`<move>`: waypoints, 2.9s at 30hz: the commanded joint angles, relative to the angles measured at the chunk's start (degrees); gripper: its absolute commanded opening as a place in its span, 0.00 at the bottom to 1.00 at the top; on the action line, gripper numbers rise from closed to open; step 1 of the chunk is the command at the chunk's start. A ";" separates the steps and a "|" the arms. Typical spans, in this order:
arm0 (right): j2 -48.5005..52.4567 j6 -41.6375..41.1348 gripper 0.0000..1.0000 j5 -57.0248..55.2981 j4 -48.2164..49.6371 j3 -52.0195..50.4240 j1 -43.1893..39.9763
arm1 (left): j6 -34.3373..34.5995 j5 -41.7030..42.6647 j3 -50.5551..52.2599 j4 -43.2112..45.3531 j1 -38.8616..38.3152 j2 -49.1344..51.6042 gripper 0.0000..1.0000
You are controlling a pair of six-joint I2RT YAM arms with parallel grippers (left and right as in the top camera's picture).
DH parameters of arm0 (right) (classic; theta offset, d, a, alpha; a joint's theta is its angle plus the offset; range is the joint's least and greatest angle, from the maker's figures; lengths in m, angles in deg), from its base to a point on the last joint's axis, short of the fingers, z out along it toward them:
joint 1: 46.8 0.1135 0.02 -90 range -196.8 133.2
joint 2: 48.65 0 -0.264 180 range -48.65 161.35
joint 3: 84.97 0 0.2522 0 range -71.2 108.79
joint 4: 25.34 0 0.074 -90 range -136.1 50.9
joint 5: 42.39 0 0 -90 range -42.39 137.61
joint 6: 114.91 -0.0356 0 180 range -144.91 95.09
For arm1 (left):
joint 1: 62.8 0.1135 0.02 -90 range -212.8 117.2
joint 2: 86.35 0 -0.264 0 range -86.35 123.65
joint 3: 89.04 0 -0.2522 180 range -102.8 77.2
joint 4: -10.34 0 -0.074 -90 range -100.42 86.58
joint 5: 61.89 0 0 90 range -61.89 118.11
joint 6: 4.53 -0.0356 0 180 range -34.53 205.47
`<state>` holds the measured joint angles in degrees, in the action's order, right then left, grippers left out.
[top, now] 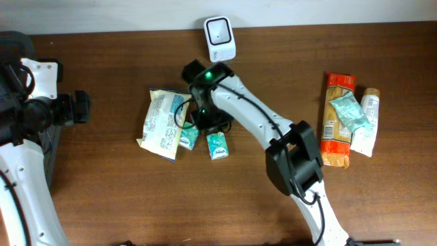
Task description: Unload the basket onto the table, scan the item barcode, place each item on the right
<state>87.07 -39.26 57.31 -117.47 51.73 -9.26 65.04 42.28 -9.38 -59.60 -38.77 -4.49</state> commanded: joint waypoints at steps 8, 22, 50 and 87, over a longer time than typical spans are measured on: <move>-0.33 -0.68 0.26 3.10 0.35 -5.84 2.21 | -0.90 0.63 -0.61 0.09 0.15 -0.24 0.99; -0.33 -1.31 0.21 4.59 9.05 -13.27 3.28 | -0.90 0.63 -0.61 0.09 0.15 -0.24 0.99; -0.35 11.91 0.30 -7.13 1.84 -14.67 -4.70 | -0.90 0.63 -0.61 0.09 0.15 -0.24 0.99; -22.29 1.40 0.64 9.68 27.06 -39.87 -24.92 | -0.90 0.63 -0.61 -0.09 0.15 -0.24 0.99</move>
<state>62.28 -37.01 65.15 -91.57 13.13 -33.92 65.02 42.28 -9.38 -59.78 -38.77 -4.49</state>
